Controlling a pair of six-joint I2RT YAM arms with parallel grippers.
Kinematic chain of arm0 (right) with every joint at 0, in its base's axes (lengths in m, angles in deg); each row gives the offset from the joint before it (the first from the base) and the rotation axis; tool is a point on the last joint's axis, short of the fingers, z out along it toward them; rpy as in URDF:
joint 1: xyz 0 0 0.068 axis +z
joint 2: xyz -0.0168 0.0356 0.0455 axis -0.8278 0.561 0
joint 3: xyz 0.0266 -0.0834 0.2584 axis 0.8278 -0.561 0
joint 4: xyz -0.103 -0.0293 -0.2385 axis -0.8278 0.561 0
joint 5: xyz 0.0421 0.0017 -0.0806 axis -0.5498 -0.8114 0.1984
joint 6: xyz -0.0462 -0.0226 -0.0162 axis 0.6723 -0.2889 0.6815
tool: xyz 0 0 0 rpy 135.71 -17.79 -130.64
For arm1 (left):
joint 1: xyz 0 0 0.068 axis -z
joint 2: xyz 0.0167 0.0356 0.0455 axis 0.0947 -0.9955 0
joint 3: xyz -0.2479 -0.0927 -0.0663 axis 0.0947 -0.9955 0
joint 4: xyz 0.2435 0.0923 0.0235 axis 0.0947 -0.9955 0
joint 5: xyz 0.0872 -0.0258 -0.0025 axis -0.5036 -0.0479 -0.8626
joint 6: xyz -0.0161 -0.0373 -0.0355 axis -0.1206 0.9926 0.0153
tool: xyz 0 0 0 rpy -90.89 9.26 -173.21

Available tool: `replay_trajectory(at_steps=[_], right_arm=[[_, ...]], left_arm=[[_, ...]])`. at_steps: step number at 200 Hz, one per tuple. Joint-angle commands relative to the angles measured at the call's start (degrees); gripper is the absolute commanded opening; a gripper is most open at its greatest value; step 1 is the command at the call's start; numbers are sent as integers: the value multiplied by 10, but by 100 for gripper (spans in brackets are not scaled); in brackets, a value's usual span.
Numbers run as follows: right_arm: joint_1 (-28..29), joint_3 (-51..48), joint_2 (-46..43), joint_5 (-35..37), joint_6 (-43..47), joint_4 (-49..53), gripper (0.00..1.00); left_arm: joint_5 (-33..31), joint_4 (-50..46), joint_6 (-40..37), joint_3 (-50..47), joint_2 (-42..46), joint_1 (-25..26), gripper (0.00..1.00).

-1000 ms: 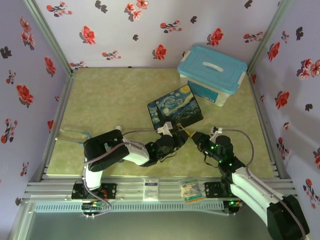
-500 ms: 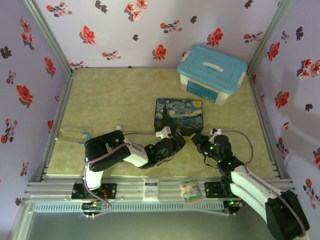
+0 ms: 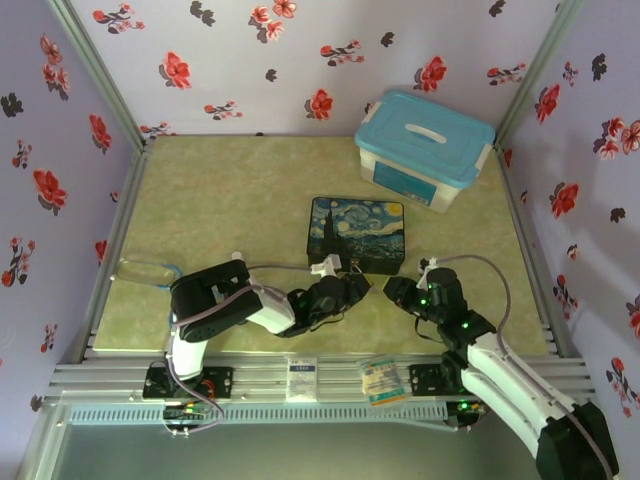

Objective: Unlock the padlock with the key

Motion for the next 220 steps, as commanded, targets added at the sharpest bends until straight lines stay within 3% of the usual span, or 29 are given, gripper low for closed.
replay_trajectory(at_steps=[1,31,47,120,145,172,220], right_arm=[[9,28,4,19,108,73,31],[71,52,73,81,131,59,29],[87,68,122,65,150,37,30],[67,3,158,-10,107,-162,32],[59,5,191,-41,86,-171,30],[29,-49,228,-95,-9,-333,29],[29,-55,298,-116,-75,-465,21]], left_arm=[[29,8,-9,-15,-22,-10,0],[40,22,-9,-27,-19,-19,0],[41,22,-15,-33,-10,-20,0],[49,82,6,-58,-15,-23,0],[47,118,21,-61,-18,-23,0],[47,129,22,-52,-11,-23,0],[55,164,51,-43,-29,-23,0]])
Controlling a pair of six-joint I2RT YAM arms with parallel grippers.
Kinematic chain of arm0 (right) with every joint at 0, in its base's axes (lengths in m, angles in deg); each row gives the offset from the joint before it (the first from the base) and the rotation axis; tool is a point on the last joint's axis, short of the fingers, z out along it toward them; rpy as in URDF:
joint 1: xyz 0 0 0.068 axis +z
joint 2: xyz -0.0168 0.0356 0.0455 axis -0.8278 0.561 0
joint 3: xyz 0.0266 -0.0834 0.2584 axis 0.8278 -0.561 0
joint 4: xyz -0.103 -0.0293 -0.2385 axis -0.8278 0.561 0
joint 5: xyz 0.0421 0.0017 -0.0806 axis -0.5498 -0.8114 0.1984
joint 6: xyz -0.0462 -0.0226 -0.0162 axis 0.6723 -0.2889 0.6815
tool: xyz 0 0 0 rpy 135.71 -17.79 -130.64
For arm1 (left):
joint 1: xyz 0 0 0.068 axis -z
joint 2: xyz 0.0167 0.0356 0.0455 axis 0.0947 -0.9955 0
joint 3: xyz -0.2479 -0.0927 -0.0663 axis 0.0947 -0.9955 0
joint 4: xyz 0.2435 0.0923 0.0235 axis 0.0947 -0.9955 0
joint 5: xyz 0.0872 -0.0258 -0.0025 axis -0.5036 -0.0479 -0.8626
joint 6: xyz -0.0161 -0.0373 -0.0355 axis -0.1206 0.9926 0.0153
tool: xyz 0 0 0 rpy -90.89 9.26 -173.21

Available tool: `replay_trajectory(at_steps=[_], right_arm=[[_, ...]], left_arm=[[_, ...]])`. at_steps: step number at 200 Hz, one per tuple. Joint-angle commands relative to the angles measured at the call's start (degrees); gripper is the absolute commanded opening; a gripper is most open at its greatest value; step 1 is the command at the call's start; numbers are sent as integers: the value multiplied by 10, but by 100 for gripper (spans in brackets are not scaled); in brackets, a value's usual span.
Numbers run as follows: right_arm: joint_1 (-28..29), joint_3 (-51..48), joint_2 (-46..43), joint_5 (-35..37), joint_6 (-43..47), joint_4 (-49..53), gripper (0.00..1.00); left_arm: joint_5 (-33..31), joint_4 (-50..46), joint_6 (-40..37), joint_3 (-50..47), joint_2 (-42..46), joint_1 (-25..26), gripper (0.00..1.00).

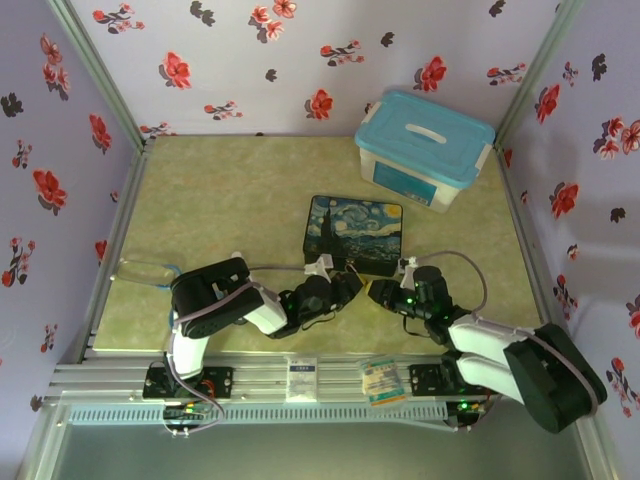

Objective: Unlock the padlock with the key

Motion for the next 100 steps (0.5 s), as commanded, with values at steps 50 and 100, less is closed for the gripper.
replay_trajectory(at_steps=[50,100], right_arm=[[-2,-29,23,-12,-156,-145,15],[-10,-40,103,23,-321,-262,0]], left_arm=[[-35,110,49,1,-34,8,0],[-38,114,63,30,-49,21,0]])
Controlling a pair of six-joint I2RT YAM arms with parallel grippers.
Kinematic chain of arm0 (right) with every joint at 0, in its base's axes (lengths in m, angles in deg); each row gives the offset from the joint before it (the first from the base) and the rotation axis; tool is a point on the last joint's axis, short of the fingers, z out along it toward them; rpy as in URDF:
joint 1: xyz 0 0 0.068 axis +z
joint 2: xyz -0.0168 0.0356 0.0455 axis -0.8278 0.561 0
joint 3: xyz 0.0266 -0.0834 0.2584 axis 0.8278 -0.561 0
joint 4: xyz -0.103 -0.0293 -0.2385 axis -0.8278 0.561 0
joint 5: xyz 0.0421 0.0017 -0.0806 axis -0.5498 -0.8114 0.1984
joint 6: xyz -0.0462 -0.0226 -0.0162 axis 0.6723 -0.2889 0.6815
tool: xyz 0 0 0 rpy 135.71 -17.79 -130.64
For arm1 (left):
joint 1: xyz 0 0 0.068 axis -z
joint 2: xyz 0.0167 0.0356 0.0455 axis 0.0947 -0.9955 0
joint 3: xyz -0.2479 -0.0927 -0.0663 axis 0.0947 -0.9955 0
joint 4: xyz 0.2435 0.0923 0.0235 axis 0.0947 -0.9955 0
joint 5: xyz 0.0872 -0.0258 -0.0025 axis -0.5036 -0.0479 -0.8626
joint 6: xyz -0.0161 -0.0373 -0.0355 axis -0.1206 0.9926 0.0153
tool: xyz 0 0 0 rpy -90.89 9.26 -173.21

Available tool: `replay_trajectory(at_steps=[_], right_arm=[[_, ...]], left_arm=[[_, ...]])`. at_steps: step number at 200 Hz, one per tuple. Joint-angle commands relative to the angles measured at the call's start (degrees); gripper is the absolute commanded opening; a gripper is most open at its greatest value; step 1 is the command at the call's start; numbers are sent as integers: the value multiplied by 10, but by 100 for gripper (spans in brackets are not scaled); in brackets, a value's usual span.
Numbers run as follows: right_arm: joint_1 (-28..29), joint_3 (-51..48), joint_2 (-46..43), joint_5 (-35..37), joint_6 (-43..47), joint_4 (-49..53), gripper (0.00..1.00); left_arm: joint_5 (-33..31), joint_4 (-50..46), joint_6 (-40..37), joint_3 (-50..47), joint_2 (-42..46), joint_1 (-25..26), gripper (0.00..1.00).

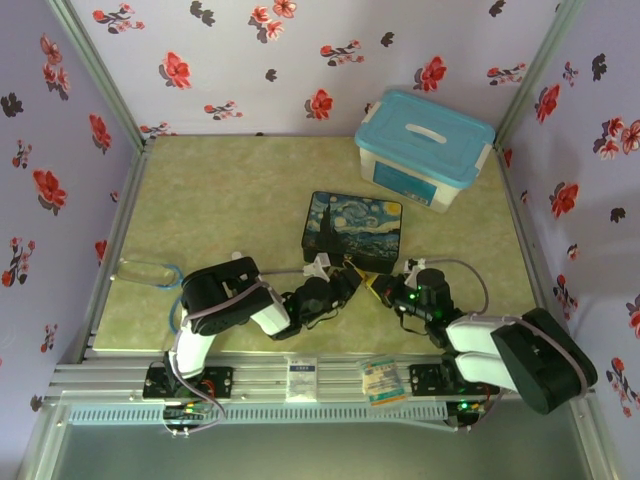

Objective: Unlock the padlock with the key

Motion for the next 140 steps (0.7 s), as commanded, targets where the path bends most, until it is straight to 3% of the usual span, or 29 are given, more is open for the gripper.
replay_trajectory(at_steps=[1,37,50,77,119,140], right_arm=[[-4,-12,43,10,-107,-112,0],[-2,-12,162,3,-216,-311,0],[6,5,179,-1,-174,-307,0],[37,24,144,48,-22,-149,0],[80,68,-31,169,161,193,0],[68,73,-67,165,173,237,0]], left_arm=[[12,39,16,23,-9,18,0],[14,39,18,30,-10,20,0],[16,39,26,34,-14,20,0],[20,39,37,42,-21,19,0],[21,38,44,46,-26,19,0],[25,39,49,53,-31,20,0]])
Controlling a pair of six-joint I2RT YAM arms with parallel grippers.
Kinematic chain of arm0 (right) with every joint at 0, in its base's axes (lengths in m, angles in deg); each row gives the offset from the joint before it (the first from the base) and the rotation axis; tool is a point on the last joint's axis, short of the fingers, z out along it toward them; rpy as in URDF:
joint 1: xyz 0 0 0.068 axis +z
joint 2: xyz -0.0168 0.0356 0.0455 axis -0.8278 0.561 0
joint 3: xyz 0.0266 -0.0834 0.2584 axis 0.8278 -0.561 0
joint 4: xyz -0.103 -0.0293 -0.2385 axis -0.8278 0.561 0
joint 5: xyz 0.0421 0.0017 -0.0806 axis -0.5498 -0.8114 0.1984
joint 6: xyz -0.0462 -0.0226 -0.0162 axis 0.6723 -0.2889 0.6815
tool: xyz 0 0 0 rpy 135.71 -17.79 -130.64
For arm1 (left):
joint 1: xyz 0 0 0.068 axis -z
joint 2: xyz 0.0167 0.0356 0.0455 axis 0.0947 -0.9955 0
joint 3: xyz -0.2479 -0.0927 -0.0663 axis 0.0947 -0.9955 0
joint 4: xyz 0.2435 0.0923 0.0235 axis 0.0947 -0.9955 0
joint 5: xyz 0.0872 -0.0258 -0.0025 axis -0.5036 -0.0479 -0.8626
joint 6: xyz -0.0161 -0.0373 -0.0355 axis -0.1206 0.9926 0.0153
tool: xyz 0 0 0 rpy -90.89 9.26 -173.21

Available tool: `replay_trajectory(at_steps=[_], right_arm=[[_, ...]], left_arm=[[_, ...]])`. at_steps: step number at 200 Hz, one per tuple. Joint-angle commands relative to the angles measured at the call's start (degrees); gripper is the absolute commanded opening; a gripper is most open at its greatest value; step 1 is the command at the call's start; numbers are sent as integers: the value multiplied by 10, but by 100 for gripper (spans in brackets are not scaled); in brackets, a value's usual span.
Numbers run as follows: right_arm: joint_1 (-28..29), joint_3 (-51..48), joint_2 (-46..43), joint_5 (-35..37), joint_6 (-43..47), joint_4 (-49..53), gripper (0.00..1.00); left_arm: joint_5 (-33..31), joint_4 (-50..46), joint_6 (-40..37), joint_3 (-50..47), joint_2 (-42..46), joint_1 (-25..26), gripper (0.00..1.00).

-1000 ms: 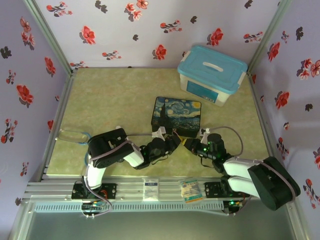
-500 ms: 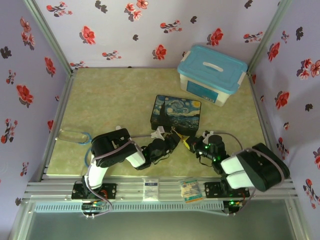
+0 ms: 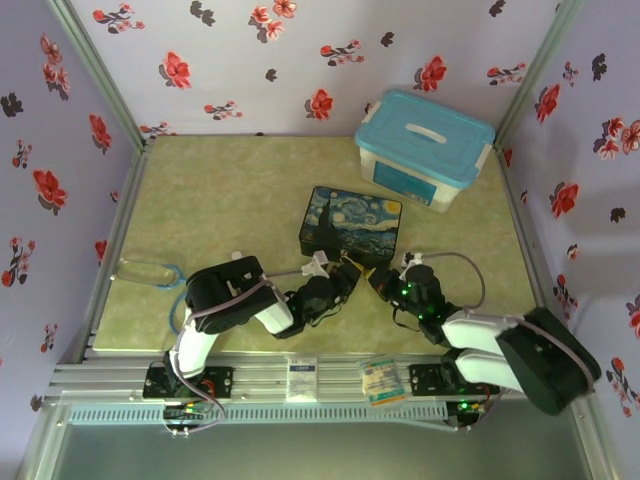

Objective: Unlock the padlock with the key

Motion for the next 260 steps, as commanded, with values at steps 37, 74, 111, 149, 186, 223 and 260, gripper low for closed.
replay_trajectory(at_steps=[37,74,111,149,186,223,260], right_arm=[[-67,-21,110,-132,-67,-154,0],[-73,-22,200,-183,-155,-336,6],[-76,-5,119,-165,-55,-118,30],[-80,78,-85,-47,156,342,42],[-88,129,-146,-11,286,485,44],[-25,199,-62,31,370,516,32],[15,197,-91,64,405,521,40]], left_arm=[[73,34,17,33,-15,21,0],[73,34,16,26,-11,21,0],[73,34,15,25,-12,20,0],[62,34,10,0,-5,17,0],[65,30,0,-28,4,3,0],[100,30,0,-63,6,-16,0],[137,25,-8,-78,11,-27,0]])
